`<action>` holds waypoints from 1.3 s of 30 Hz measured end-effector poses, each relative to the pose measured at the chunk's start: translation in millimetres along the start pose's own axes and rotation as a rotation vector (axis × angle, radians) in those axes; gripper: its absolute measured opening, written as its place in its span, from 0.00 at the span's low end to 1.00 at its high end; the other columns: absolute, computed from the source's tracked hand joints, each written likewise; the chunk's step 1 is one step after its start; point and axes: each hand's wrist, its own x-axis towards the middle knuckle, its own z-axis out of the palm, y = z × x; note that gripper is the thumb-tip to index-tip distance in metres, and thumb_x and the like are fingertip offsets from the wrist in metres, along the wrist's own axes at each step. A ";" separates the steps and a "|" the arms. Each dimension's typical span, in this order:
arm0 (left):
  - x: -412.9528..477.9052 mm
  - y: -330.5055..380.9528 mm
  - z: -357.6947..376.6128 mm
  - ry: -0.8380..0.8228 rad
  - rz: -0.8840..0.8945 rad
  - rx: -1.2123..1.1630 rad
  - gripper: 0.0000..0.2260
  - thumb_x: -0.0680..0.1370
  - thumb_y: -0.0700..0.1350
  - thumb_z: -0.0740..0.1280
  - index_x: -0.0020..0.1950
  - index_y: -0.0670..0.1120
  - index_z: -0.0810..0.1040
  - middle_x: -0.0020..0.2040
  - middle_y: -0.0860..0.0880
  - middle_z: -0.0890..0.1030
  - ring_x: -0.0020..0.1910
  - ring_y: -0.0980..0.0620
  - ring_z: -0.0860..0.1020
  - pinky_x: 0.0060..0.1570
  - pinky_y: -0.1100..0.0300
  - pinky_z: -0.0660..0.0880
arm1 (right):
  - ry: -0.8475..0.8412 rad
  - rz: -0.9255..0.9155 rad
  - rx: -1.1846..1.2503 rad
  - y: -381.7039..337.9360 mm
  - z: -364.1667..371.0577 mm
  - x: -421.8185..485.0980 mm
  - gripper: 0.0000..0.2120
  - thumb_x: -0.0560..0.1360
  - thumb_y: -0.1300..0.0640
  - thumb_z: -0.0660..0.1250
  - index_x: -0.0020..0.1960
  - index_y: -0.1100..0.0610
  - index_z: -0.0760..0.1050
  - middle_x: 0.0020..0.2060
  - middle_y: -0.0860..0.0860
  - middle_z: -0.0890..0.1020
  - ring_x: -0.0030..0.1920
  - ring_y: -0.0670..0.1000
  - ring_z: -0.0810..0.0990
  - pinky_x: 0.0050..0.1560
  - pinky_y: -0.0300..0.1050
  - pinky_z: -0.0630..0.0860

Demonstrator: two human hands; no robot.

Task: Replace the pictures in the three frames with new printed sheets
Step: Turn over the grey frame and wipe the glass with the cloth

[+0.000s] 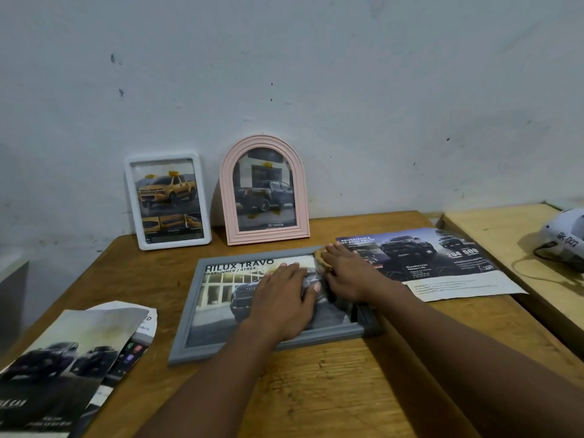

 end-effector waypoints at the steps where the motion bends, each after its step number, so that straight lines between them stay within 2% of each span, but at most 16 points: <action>1: -0.5 0.7 -0.9 0.001 -0.003 0.001 0.27 0.85 0.61 0.50 0.81 0.49 0.61 0.81 0.50 0.62 0.80 0.50 0.57 0.78 0.49 0.52 | 0.005 -0.003 0.022 0.3 1.1 -6.1 0.25 0.83 0.51 0.56 0.77 0.59 0.60 0.78 0.56 0.59 0.80 0.56 0.51 0.76 0.62 0.55; 5: -1.1 1.5 -1.5 0.006 -0.008 -0.006 0.28 0.84 0.61 0.51 0.80 0.48 0.62 0.80 0.49 0.64 0.79 0.49 0.59 0.78 0.50 0.54 | 0.054 -0.027 0.080 0.1 10.8 -31.7 0.25 0.83 0.51 0.55 0.77 0.59 0.62 0.78 0.57 0.60 0.80 0.55 0.53 0.78 0.59 0.53; 9: -0.1 2.4 -2.0 0.018 -0.017 0.019 0.28 0.84 0.61 0.51 0.80 0.47 0.64 0.80 0.48 0.65 0.80 0.46 0.57 0.78 0.47 0.54 | 0.088 -0.025 0.117 -6.7 13.8 -60.8 0.25 0.83 0.49 0.54 0.77 0.58 0.63 0.78 0.57 0.62 0.79 0.54 0.54 0.78 0.55 0.53; 13: 0.1 4.9 -3.9 0.033 -0.018 0.071 0.28 0.84 0.62 0.51 0.79 0.48 0.65 0.79 0.48 0.66 0.80 0.45 0.57 0.78 0.45 0.53 | 0.117 -0.030 0.128 -19.0 9.6 -94.4 0.23 0.84 0.51 0.55 0.77 0.59 0.64 0.78 0.56 0.62 0.79 0.53 0.54 0.77 0.43 0.46; 16: 0.8 4.4 -2.4 0.038 -0.021 0.077 0.28 0.83 0.62 0.51 0.78 0.48 0.66 0.78 0.48 0.67 0.80 0.45 0.58 0.78 0.45 0.54 | 0.135 -0.031 0.144 -25.4 10.3 -113.4 0.24 0.84 0.51 0.54 0.77 0.58 0.63 0.78 0.55 0.62 0.80 0.52 0.52 0.78 0.44 0.47; 21: 1.9 3.2 -3.2 0.051 -0.023 0.089 0.27 0.83 0.61 0.51 0.77 0.49 0.68 0.77 0.48 0.69 0.80 0.44 0.59 0.77 0.45 0.56 | 0.178 -0.056 0.107 -40.0 11.3 -134.0 0.24 0.85 0.50 0.53 0.78 0.59 0.61 0.78 0.54 0.63 0.79 0.51 0.52 0.70 0.32 0.36; 23: 1.8 2.8 -4.1 0.055 -0.022 0.083 0.27 0.84 0.61 0.51 0.77 0.49 0.68 0.77 0.48 0.70 0.80 0.44 0.59 0.77 0.45 0.56 | 0.140 -0.044 0.142 -43.4 10.6 -137.4 0.24 0.85 0.50 0.53 0.78 0.58 0.61 0.77 0.54 0.64 0.79 0.51 0.52 0.73 0.35 0.39; 25: 0.7 3.0 -5.1 0.063 -0.020 0.061 0.26 0.84 0.61 0.52 0.77 0.49 0.68 0.76 0.48 0.70 0.79 0.44 0.59 0.77 0.44 0.56 | 0.067 0.015 0.273 -45.5 2.2 -138.2 0.21 0.84 0.49 0.54 0.74 0.55 0.68 0.74 0.52 0.68 0.78 0.51 0.58 0.76 0.44 0.52; 26: -0.5 2.8 -5.7 0.075 -0.022 0.033 0.26 0.84 0.61 0.52 0.77 0.49 0.68 0.76 0.48 0.70 0.79 0.44 0.60 0.77 0.44 0.57 | 0.025 0.063 0.371 -47.6 -6.8 -138.4 0.18 0.84 0.49 0.54 0.69 0.54 0.73 0.69 0.51 0.73 0.73 0.52 0.66 0.73 0.47 0.61; 27: -2.5 2.8 -6.9 0.093 -0.030 -0.006 0.26 0.84 0.61 0.52 0.77 0.49 0.68 0.76 0.48 0.70 0.79 0.45 0.60 0.77 0.44 0.57 | 0.004 0.117 0.485 -49.9 -17.3 -136.9 0.16 0.84 0.49 0.55 0.63 0.53 0.77 0.61 0.49 0.78 0.64 0.52 0.74 0.65 0.49 0.70; 28: -5.0 2.3 -8.8 0.118 -0.040 -0.057 0.26 0.84 0.61 0.53 0.77 0.49 0.68 0.77 0.48 0.70 0.79 0.46 0.60 0.77 0.45 0.57 | 0.022 0.164 0.595 -51.8 -27.9 -133.2 0.15 0.84 0.49 0.55 0.56 0.53 0.80 0.52 0.49 0.81 0.54 0.51 0.78 0.57 0.51 0.74; 30: -10.8 -0.9 -18.2 0.171 -0.072 -0.146 0.25 0.84 0.60 0.53 0.77 0.49 0.68 0.78 0.48 0.68 0.79 0.47 0.59 0.77 0.47 0.57 | 0.101 0.264 0.780 -54.0 -49.2 -118.5 0.16 0.84 0.51 0.57 0.50 0.57 0.81 0.42 0.54 0.82 0.43 0.53 0.80 0.42 0.49 0.74; 33: -23.2 -25.2 -40.6 0.191 -0.146 -0.166 0.25 0.84 0.60 0.55 0.78 0.50 0.68 0.78 0.48 0.68 0.78 0.46 0.61 0.76 0.46 0.60 | 0.104 0.366 1.045 -65.9 -70.8 -85.0 0.12 0.80 0.59 0.59 0.46 0.61 0.80 0.36 0.59 0.80 0.33 0.55 0.77 0.32 0.41 0.69; 35: -37.6 -53.7 -53.4 0.170 -0.205 -0.159 0.24 0.84 0.58 0.58 0.78 0.49 0.66 0.78 0.46 0.68 0.77 0.45 0.64 0.75 0.45 0.62 | 0.051 0.381 1.054 -86.4 -74.2 -65.1 0.11 0.78 0.63 0.59 0.46 0.64 0.80 0.36 0.61 0.81 0.34 0.56 0.77 0.33 0.46 0.72; 37: -58.7 -82.8 -61.0 0.134 -0.262 -0.173 0.22 0.84 0.53 0.61 0.76 0.49 0.68 0.76 0.46 0.70 0.73 0.45 0.68 0.72 0.45 0.67 | -0.003 0.353 0.972 -113.2 -67.0 -49.3 0.12 0.79 0.61 0.59 0.51 0.65 0.80 0.41 0.61 0.82 0.40 0.57 0.78 0.38 0.49 0.75; 39: -80.6 -107.9 -62.1 0.111 -0.295 -0.167 0.18 0.84 0.50 0.61 0.73 0.50 0.71 0.71 0.48 0.74 0.67 0.47 0.73 0.66 0.47 0.72 | -0.043 0.278 0.929 -145.1 -52.9 -37.8 0.13 0.80 0.58 0.59 0.55 0.64 0.79 0.42 0.59 0.80 0.41 0.56 0.76 0.38 0.50 0.72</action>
